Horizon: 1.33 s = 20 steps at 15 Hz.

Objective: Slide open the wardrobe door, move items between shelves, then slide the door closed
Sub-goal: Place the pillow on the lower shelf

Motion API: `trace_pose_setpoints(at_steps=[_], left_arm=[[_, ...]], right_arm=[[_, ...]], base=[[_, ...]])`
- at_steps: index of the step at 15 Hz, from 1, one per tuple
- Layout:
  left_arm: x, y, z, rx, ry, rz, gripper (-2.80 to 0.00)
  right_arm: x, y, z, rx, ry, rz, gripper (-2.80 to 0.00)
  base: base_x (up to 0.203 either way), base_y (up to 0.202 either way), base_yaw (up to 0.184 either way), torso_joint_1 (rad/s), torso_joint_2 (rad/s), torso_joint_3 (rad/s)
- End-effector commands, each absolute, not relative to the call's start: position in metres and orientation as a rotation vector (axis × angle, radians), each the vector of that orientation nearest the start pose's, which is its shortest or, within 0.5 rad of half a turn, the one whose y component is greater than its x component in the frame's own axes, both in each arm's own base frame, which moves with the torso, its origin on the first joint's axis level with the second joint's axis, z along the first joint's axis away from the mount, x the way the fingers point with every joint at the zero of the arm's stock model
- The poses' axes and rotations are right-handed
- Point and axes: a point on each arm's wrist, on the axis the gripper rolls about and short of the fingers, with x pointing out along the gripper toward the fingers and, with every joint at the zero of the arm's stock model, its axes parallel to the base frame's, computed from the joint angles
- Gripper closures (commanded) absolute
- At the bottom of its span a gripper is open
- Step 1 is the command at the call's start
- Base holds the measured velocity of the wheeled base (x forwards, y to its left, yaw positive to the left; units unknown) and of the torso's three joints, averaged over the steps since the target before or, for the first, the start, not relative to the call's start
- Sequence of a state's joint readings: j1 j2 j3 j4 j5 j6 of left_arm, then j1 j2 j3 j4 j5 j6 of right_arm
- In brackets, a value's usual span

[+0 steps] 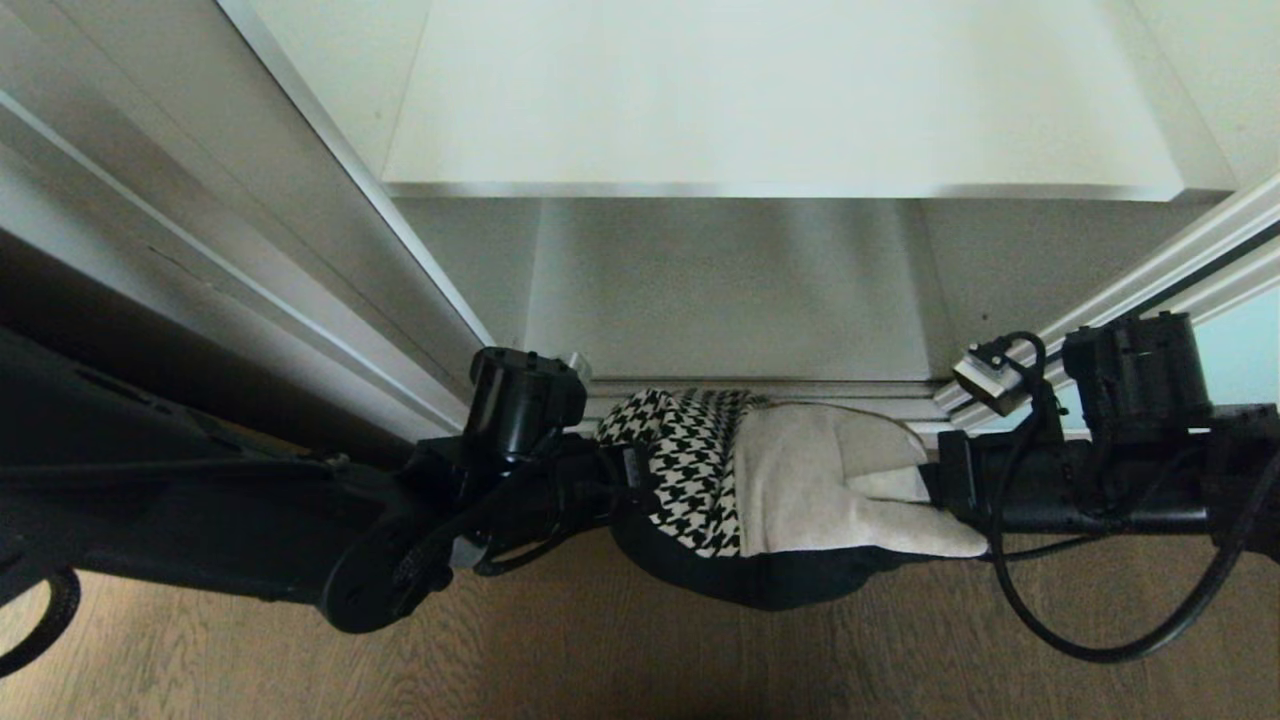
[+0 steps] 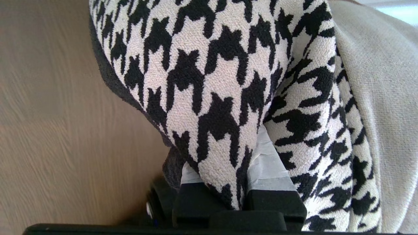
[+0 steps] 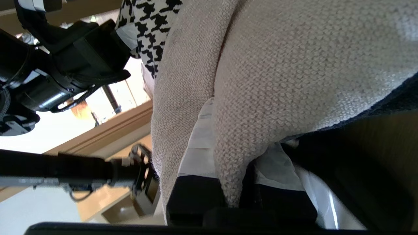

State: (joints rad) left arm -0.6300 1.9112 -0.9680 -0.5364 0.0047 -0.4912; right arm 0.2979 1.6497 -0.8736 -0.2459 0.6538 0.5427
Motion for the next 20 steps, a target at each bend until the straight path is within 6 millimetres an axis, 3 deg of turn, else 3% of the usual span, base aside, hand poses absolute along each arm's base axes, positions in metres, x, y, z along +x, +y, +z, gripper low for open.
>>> trace_pose_setpoints(at_steps=[1, 4, 14, 20], left_arm=[[0.302, -0.211, 0.140, -0.343, 0.528, -0.482, 0.00], [0.317, -0.214, 0.132, -0.332, 0.521, -0.464, 0.00], [0.358, -0.203, 0.157, -0.331, 0.342, -0.362, 0.00], [0.362, -0.193, 0.190, -0.292, 0.183, -0.377, 0.00]], right_arm=[[0.288, 0.102, 0.176, 0.587, 0.790, 0.760, 0.00], [0.311, 0.095, 0.178, 0.559, 0.740, 0.743, 0.00], [0.353, 0.098, 0.188, 0.520, 0.513, 0.794, 0.00], [0.343, 0.096, 0.219, 0.482, 0.337, 0.843, 0.00]], base=[[0.000, 0.000, 0.000, 0.000, 0.00, 0.000], [0.000, 0.000, 0.000, 0.000, 0.00, 0.000], [0.000, 0.000, 0.000, 0.000, 0.00, 0.000], [0.000, 0.000, 0.000, 0.000, 0.00, 0.000]])
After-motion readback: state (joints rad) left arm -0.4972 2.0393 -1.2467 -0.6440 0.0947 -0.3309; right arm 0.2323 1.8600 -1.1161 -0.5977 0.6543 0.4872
